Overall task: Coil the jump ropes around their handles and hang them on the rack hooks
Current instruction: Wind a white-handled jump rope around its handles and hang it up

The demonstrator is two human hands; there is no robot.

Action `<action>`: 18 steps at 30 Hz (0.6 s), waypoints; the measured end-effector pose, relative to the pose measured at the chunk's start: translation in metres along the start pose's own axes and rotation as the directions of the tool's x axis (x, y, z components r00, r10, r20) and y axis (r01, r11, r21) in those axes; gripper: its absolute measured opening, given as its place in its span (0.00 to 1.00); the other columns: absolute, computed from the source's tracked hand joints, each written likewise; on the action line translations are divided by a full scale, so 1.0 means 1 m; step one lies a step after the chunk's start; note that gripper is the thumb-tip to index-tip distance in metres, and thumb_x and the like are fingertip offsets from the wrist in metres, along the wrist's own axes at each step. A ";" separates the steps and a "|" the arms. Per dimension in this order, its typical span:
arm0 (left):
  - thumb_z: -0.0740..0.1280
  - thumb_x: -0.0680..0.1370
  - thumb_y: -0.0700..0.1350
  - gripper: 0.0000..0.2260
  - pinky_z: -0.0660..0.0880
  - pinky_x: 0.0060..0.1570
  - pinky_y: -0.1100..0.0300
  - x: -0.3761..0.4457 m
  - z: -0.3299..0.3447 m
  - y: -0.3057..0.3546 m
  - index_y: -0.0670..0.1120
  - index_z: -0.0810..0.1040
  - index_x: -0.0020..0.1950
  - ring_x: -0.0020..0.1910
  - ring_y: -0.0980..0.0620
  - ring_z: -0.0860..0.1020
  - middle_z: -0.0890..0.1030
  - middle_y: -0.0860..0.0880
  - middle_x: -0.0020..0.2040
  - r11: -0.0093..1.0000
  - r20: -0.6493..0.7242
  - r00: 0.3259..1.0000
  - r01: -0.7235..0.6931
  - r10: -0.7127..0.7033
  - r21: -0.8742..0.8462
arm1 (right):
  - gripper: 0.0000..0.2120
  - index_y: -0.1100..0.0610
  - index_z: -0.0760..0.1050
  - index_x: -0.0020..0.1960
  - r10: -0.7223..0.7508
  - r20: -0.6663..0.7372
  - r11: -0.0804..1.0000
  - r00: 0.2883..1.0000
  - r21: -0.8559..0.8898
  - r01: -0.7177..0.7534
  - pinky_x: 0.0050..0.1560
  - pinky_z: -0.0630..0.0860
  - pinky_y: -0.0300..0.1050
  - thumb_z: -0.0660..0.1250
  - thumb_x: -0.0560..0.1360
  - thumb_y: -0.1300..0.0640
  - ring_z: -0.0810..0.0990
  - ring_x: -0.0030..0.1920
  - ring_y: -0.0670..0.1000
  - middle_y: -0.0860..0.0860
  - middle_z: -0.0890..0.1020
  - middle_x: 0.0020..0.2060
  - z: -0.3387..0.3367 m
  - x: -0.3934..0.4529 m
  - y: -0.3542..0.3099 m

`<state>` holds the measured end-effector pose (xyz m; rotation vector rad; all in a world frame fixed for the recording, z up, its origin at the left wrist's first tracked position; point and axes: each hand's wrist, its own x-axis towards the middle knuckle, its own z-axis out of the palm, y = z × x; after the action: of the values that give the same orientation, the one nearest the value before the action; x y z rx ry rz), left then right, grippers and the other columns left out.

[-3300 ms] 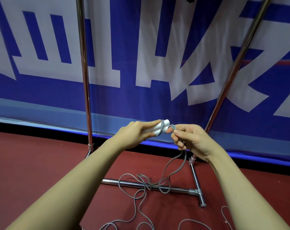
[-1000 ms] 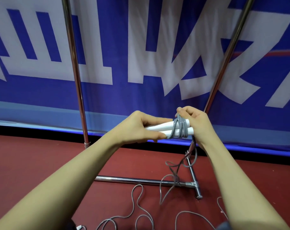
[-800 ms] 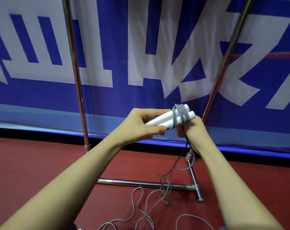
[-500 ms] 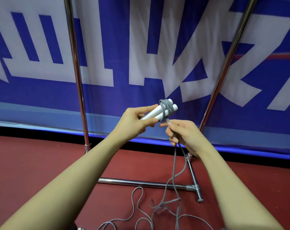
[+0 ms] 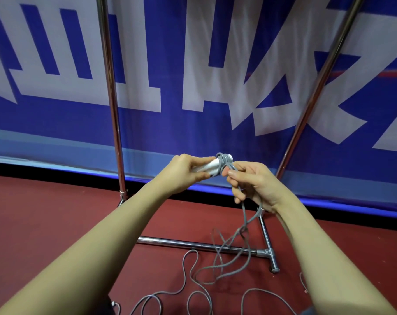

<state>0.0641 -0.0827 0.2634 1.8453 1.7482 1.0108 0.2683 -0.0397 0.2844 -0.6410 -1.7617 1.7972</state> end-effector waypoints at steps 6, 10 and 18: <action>0.71 0.76 0.41 0.20 0.67 0.33 0.71 -0.008 -0.009 0.012 0.57 0.77 0.65 0.29 0.64 0.71 0.80 0.65 0.33 0.992 0.241 0.970 -0.050 0.021 0.115 | 0.16 0.61 0.73 0.37 -0.021 -0.183 0.974 0.983 -0.225 -0.021 0.20 0.63 0.37 0.60 0.81 0.55 0.60 0.20 0.45 0.49 0.65 0.25 -0.003 0.001 -0.005; 0.71 0.75 0.40 0.20 0.66 0.29 0.66 -0.011 -0.010 0.021 0.58 0.79 0.63 0.24 0.59 0.66 0.75 0.58 0.29 0.998 0.311 0.949 -0.052 0.039 0.035 | 0.18 0.59 0.72 0.33 -0.070 -0.284 0.943 0.956 -0.330 -0.029 0.22 0.57 0.36 0.62 0.80 0.53 0.55 0.22 0.46 0.49 0.60 0.24 -0.009 0.002 -0.007; 0.73 0.73 0.41 0.21 0.67 0.35 0.54 -0.018 -0.007 0.041 0.66 0.80 0.57 0.32 0.50 0.69 0.83 0.41 0.41 0.979 0.391 0.912 -0.044 0.121 -0.200 | 0.20 0.60 0.72 0.29 -0.148 -0.381 0.934 0.913 -0.356 0.002 0.26 0.58 0.39 0.68 0.76 0.52 0.60 0.26 0.47 0.52 0.65 0.26 -0.017 0.000 -0.007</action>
<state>0.0880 -0.1066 0.2935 1.8589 1.2968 0.7283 0.2795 -0.0271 0.2912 -0.9913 -1.7909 1.1924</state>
